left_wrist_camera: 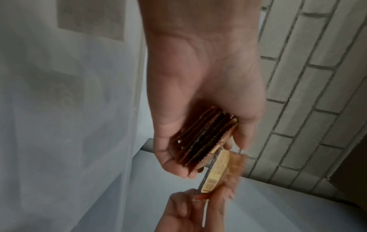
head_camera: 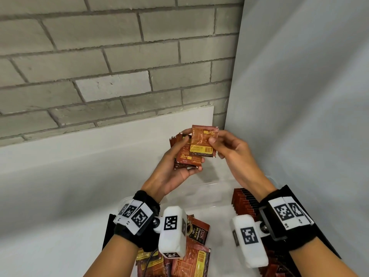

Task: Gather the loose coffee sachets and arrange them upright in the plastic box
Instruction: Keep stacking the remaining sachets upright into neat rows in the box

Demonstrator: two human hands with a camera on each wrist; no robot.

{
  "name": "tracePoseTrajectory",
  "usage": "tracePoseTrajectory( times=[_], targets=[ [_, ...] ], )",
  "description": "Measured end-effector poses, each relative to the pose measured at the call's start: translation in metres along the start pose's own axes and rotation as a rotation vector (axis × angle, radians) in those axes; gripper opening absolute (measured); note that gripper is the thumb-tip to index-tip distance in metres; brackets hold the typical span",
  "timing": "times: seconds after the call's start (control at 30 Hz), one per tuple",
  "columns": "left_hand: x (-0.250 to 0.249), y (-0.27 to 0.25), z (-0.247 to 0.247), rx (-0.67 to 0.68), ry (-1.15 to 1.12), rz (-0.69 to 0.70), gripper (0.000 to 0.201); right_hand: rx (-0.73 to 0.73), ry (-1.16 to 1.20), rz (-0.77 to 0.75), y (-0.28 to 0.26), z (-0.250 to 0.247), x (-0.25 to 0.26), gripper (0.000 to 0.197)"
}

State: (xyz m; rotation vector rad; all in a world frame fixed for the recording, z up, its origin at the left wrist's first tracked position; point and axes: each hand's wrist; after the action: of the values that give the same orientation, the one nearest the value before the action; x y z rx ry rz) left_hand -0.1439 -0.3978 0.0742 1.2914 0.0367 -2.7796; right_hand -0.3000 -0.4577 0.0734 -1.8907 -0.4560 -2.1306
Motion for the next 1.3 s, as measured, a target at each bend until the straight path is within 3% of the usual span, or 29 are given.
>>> tracePoseTrajectory(
  times=[0.13,0.2,0.3,0.43,0.57,0.67,0.77,0.83,0.97,1.07,1.2,1.3],
  targets=[
    [-0.001,0.000,-0.001,-0.018,-0.006,-0.031,0.033,-0.003,0.053,-0.059,0.000,-0.004,0.005,0.018],
    [-0.002,0.000,0.001,-0.021,-0.047,-0.021,0.027,0.063,0.031,-0.070,-0.001,-0.003,0.005,0.017],
    [-0.002,0.000,0.000,0.000,-0.089,0.019,0.011,0.188,-0.017,-0.087,-0.002,-0.002,0.002,0.032],
    [0.003,0.003,-0.005,0.003,-0.103,0.054,0.028,0.231,0.002,-0.089,-0.001,-0.001,0.000,0.039],
    [0.003,0.004,-0.004,-0.012,-0.106,0.125,0.034,0.120,0.085,0.033,0.004,-0.002,0.000,0.039],
    [0.003,0.005,-0.005,-0.040,-0.126,0.187,0.038,0.095,0.189,0.213,0.002,0.000,0.006,0.008],
    [0.004,0.005,-0.006,0.001,-0.130,0.219,0.041,0.194,0.026,0.296,-0.002,0.001,0.001,0.035],
    [0.005,0.005,-0.007,0.027,-0.118,0.231,0.041,0.228,-0.048,0.295,-0.005,0.003,-0.001,0.031],
    [0.006,0.005,-0.007,0.054,-0.095,0.221,0.033,0.152,0.096,0.313,-0.002,0.001,0.002,0.011],
    [0.005,0.007,-0.006,0.023,-0.110,0.195,0.023,0.117,0.146,0.337,-0.003,-0.006,0.010,0.018],
    [0.004,0.009,-0.010,-0.060,-0.097,0.171,0.017,0.043,-0.043,0.270,-0.005,-0.023,0.024,0.015],
    [0.007,0.012,-0.012,-0.090,-0.040,0.131,0.017,0.112,-0.290,0.218,-0.012,-0.033,0.039,0.010]
  ],
)
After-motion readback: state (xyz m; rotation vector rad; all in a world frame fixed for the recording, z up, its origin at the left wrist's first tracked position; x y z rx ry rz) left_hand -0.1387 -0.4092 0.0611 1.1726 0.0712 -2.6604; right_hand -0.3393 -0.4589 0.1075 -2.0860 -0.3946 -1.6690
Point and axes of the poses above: each hand's wrist, its own y-axis towards the middle knuckle, its own z-axis out of the palm, x = y × z, and after that the axes turned 9 degrees about z, right-handed
